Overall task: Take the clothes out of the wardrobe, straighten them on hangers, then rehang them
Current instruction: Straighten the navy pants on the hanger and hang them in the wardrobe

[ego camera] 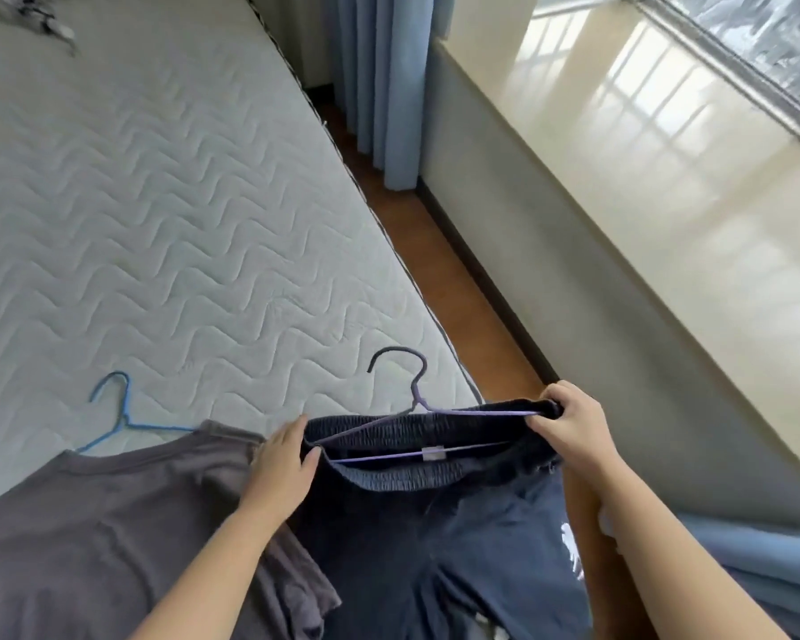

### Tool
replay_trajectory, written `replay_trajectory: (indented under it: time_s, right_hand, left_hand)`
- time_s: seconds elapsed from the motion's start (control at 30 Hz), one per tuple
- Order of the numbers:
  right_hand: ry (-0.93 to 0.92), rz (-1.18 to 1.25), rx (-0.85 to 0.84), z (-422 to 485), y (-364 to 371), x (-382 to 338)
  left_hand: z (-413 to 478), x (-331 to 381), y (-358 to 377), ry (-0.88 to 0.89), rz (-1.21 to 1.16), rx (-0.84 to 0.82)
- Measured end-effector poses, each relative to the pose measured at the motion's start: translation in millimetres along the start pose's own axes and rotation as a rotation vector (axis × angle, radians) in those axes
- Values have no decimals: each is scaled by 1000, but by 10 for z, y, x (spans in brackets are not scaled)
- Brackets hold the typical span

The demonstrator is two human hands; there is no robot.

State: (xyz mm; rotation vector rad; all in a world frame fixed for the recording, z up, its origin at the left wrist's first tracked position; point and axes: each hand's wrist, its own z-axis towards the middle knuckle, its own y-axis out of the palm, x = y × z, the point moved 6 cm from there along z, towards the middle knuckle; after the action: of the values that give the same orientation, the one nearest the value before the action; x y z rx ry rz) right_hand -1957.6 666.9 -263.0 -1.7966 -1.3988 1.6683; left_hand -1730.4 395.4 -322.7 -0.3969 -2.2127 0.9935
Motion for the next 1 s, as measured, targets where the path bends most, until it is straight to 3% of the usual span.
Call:
replay_trajectory:
  time_s: [0.43, 0.67, 0.87, 1.0]
  right_hand:
    - [138, 103, 224, -1293, -1649, 494]
    - [55, 174, 288, -1437, -2071, 279]
    - [-175, 283, 353, -1251, -2327, -508]
    - [-325, 355, 301, -1170, -2261, -1124]
  left_hand:
    - [-1214, 1235, -173, 192, -143, 47]
    - [-1656, 1570, -721, 331, -143, 372]
    - [-2113, 1640, -1498, 360, -183, 719]
    - [-2484, 1445, -2000, 299, -176, 927]
